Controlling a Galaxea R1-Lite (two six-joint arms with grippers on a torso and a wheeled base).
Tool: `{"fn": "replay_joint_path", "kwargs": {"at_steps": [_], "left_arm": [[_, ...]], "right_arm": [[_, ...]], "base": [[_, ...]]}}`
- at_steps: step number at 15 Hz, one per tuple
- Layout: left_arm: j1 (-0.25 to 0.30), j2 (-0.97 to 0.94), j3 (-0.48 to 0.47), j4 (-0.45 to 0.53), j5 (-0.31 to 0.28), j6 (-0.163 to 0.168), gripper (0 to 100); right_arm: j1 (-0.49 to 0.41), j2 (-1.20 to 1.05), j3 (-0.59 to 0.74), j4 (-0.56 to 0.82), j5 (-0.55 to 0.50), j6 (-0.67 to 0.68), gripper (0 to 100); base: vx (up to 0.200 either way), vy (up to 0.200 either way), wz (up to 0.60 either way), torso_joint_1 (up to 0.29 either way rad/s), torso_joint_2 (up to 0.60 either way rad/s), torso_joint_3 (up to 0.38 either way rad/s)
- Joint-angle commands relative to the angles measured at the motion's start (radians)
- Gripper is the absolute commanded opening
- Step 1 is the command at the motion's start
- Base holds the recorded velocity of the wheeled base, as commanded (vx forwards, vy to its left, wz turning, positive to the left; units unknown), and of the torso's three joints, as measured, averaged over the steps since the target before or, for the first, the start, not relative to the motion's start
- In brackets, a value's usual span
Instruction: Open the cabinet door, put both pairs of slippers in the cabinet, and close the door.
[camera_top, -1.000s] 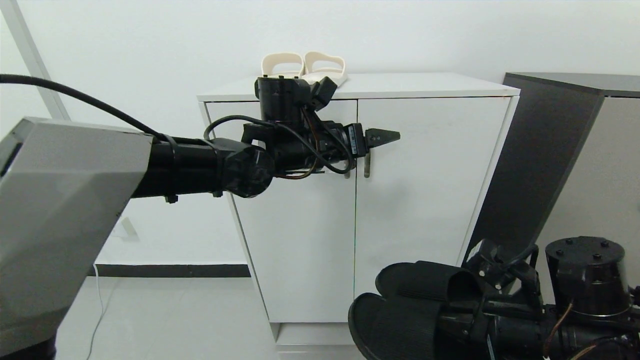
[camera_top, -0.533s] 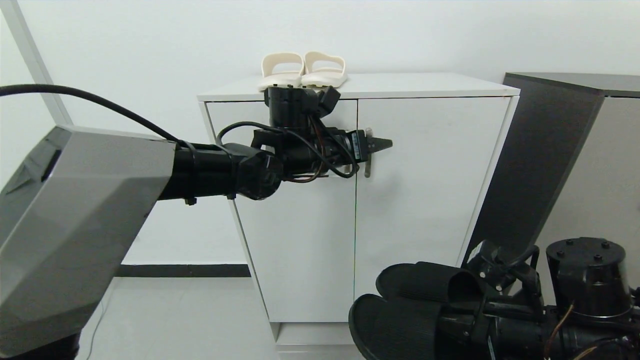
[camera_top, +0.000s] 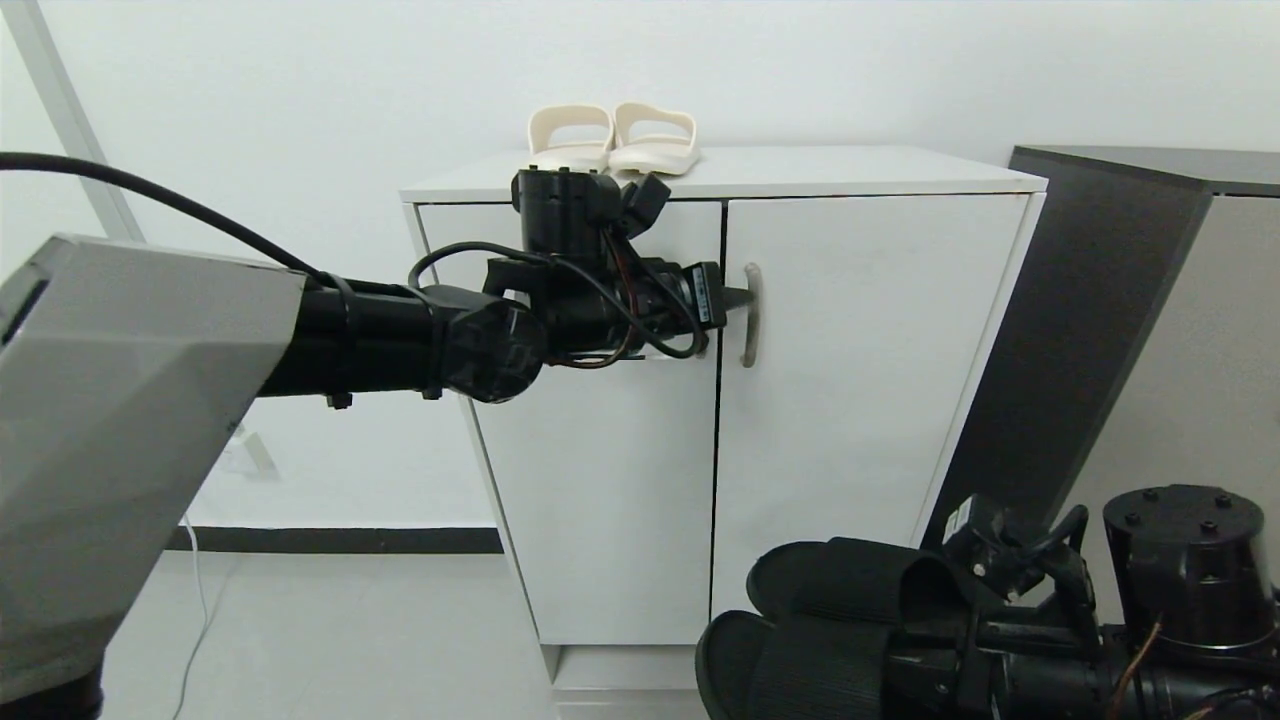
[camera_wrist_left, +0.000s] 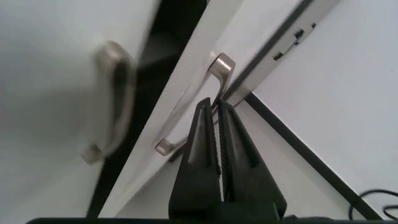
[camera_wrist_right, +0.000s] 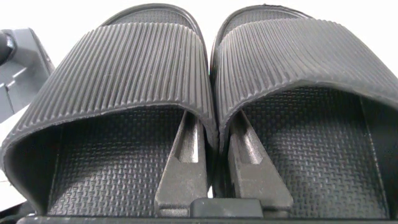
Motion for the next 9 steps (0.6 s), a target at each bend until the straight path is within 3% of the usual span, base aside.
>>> {"fn": "replay_joint_path", "kwargs": {"at_steps": [1, 4, 9], "left_arm": [[-0.014, -0.045, 0.035, -0.006, -0.003, 0.000, 0], [-0.028, -0.093, 0.132, -0.026, -0.003, 0.006, 0], [-0.028, -0.188, 0.314, -0.149, 0.002, 0.004, 0]], "right_arm": [[0.000, -0.004, 0.001, -0.001, 0.000, -0.001, 0], [0.000, -0.007, 0.003, -0.001, 0.000, -0.003, 0], [0.002, -0.007, 0.006, 0.001, 0.001, -0.004, 0]], "base": [[0.000, 0.000, 0.00, 0.000, 0.00, 0.000], [0.000, 0.000, 0.00, 0.000, 0.00, 0.000], [0.000, 0.000, 0.00, 0.000, 0.00, 0.000]]}}
